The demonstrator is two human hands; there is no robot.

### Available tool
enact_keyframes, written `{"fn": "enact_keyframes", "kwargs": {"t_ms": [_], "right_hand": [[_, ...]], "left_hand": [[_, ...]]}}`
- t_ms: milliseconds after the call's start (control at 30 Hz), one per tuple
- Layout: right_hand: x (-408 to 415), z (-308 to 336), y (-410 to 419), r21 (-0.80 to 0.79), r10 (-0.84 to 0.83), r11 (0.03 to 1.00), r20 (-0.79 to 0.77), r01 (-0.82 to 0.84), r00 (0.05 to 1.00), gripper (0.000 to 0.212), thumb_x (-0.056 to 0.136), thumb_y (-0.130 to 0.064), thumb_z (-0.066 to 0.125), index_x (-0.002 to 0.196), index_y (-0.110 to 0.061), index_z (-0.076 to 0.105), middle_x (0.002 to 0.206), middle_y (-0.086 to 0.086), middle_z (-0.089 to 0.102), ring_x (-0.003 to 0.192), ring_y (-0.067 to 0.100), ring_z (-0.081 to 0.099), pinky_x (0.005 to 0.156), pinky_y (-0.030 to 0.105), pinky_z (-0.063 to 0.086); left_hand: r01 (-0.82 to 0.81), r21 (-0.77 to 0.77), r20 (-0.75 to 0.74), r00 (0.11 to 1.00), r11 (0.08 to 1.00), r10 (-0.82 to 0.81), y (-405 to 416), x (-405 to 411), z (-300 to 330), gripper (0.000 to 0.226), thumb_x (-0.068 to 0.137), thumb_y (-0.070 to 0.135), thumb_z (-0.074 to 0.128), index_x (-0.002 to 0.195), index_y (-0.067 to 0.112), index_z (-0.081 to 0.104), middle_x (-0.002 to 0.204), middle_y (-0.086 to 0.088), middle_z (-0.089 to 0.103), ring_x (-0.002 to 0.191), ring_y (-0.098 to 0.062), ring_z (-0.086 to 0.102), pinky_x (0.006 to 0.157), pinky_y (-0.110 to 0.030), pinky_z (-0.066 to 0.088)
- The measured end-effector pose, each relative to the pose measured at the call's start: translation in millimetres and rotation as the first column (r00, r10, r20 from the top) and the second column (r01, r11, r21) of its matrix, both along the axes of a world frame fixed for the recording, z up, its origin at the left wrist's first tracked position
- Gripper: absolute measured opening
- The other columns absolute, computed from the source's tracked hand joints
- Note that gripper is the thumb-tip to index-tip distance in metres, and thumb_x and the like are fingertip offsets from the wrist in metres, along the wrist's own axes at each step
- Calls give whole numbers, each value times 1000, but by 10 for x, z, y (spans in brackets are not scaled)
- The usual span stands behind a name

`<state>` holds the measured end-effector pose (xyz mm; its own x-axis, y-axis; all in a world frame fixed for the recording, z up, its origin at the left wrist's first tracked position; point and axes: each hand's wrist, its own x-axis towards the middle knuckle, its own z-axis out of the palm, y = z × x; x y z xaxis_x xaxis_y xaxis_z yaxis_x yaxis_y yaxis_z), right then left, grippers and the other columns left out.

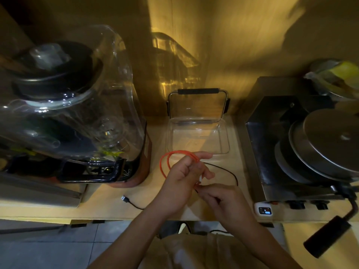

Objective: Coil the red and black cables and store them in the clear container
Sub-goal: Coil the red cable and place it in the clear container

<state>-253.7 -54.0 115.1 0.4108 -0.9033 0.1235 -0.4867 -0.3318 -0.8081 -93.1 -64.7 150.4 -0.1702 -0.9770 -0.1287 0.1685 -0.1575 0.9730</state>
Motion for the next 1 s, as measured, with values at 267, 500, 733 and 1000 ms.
{"fn": "enact_keyframes", "kwargs": {"t_ms": [267, 500, 733, 1000], "right_hand": [[-25, 8, -34, 11, -24, 1000, -66, 25, 998, 35, 72, -49, 73, 77, -26, 48, 63, -22, 54, 62, -6, 57, 55, 20, 48], [-262, 119, -195, -14, 63, 998, -144, -66, 988, 13, 83, -44, 65, 87, -35, 57, 78, -18, 56, 74, 4, 58, 62, 29, 52], [-591, 197, -283, -66, -182, 982, -129, 175, 975, 10, 87, -17, 69, 90, -27, 69, 84, -18, 67, 80, 4, 64, 69, 20, 52], [-725, 489, -280, -163, -299, 943, -28, 291, 954, 8, 83, -43, 57, 85, -37, 61, 79, -18, 64, 81, -2, 62, 71, 7, 47]], "left_hand": [[76, 54, 385, 918, 996, -91, 5, 66, -125, 19, 103, 21, 42, 89, 19, 54, 82, 1, 66, 68, -8, 65, 58, -24, 51], [175, 4, 649, 748, 985, -136, -42, 260, -178, 16, 102, 29, 40, 89, 27, 49, 63, 2, 63, 55, -10, 60, 59, -36, 51], [141, 39, 633, 763, 989, -133, -114, 515, 25, 33, 96, 31, 42, 72, 23, 62, 54, 11, 51, 53, -1, 46, 58, -29, 35], [-28, 82, 295, 955, 996, 3, -171, 629, 228, 56, 101, 33, 41, 53, 6, 47, 52, -10, 32, 44, -15, 28, 51, -12, 33]]}}
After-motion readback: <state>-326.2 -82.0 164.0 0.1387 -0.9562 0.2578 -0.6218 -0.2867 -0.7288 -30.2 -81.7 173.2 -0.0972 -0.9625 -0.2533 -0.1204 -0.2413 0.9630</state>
